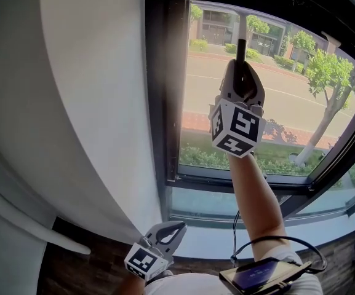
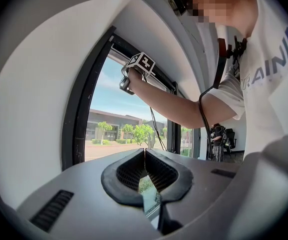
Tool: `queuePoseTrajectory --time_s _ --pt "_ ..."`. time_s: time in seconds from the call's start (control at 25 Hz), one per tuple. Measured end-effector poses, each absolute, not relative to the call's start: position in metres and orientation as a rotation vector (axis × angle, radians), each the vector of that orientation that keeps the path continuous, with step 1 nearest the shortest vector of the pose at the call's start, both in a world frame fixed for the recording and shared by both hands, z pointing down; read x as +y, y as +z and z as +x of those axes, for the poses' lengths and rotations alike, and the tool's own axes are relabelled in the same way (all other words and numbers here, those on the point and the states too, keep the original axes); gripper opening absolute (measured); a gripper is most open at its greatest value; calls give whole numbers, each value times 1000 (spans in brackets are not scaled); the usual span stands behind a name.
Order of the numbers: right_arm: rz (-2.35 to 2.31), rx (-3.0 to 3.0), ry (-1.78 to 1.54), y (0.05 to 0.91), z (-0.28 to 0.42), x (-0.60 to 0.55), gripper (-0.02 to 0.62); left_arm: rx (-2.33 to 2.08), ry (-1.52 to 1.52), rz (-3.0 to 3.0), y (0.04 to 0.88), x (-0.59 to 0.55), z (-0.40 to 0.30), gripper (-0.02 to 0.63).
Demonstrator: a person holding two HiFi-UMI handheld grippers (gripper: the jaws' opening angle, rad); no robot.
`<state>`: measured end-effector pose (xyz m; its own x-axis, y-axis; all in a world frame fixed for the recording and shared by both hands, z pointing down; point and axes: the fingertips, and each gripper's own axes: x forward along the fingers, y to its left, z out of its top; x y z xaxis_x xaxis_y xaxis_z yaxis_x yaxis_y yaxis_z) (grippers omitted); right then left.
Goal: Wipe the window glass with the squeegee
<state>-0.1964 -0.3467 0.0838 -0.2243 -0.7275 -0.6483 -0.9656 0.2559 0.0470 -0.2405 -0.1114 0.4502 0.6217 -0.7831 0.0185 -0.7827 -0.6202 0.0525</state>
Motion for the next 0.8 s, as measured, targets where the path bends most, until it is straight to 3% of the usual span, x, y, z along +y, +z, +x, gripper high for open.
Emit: queuePoseTrajectory --time_s 0.8 --pt "-1521 2115 566 136 -194 -342 100 -1296 11 2796 455 -109 -228 21"
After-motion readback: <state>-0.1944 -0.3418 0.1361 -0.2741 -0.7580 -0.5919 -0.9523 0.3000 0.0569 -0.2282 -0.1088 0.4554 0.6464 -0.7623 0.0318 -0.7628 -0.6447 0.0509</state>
